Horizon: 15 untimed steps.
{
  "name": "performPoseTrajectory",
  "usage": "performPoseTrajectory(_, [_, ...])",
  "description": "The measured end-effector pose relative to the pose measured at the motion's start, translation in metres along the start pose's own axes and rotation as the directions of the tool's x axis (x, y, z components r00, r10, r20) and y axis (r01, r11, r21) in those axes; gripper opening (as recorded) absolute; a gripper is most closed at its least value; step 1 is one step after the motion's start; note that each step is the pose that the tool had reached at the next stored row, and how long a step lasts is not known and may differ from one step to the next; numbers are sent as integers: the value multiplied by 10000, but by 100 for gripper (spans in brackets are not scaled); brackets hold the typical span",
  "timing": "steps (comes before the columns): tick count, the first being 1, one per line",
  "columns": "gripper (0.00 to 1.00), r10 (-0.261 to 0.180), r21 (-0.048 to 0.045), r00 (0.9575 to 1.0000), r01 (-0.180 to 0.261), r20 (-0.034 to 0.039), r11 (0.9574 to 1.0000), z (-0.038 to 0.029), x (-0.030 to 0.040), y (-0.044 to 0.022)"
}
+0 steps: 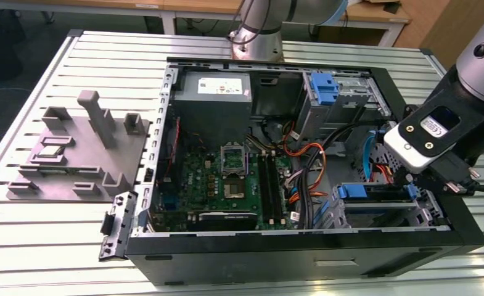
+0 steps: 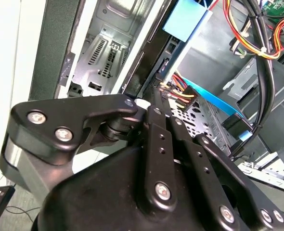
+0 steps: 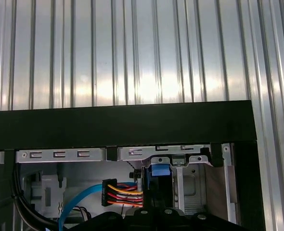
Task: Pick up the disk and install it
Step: 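Insert the first disk wire, then insert the second disk wire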
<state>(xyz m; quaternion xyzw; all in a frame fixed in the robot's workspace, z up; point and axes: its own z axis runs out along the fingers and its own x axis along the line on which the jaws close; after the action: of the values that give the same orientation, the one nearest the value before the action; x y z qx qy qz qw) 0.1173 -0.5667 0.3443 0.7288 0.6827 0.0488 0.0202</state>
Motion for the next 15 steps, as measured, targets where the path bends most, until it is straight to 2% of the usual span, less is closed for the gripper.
performPoseTrajectory(3, [10,2,49,10000,-2,3,10000,0,0,0])
performPoseTrajectory(14, [10,3,68,10000,-3,4,10000,0,0,0])
performPoseTrajectory(15, [10,2,96,10000,-2,6,10000,1,0,1])
